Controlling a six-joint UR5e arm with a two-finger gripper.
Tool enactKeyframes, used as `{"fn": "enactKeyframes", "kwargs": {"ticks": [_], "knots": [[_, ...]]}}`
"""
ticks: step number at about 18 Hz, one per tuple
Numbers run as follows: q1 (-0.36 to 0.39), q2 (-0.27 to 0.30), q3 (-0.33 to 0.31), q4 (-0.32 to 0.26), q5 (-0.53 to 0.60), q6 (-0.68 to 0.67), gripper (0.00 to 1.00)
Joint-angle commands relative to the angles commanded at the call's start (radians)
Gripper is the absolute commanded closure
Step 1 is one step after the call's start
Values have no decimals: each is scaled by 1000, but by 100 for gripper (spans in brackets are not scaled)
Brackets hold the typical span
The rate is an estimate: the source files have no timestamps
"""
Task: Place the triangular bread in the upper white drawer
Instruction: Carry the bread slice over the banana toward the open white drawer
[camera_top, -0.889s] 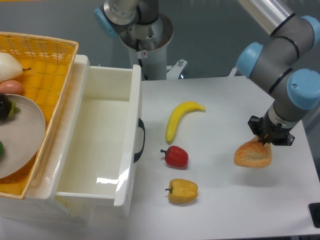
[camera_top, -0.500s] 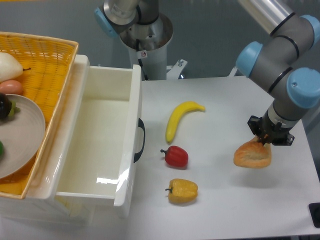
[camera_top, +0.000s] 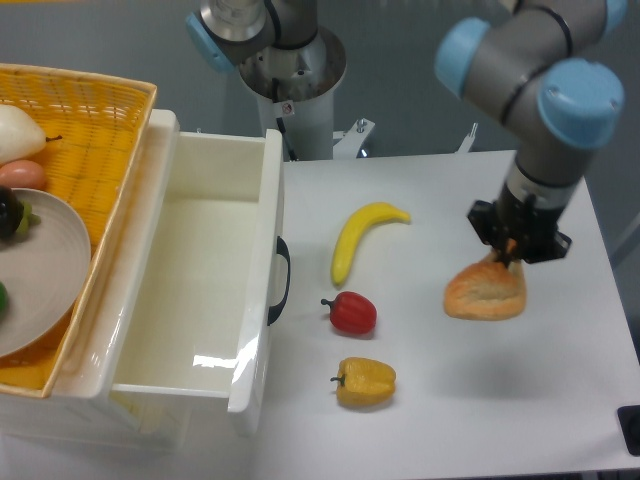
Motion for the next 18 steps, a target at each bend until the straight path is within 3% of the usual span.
{"fn": "enactKeyframes", "kwargs": {"ticks": [8, 18], "knots": [[-41, 138, -15, -84, -118, -23, 100], [-229, 144, -23, -77, -126, -172, 97]]}}
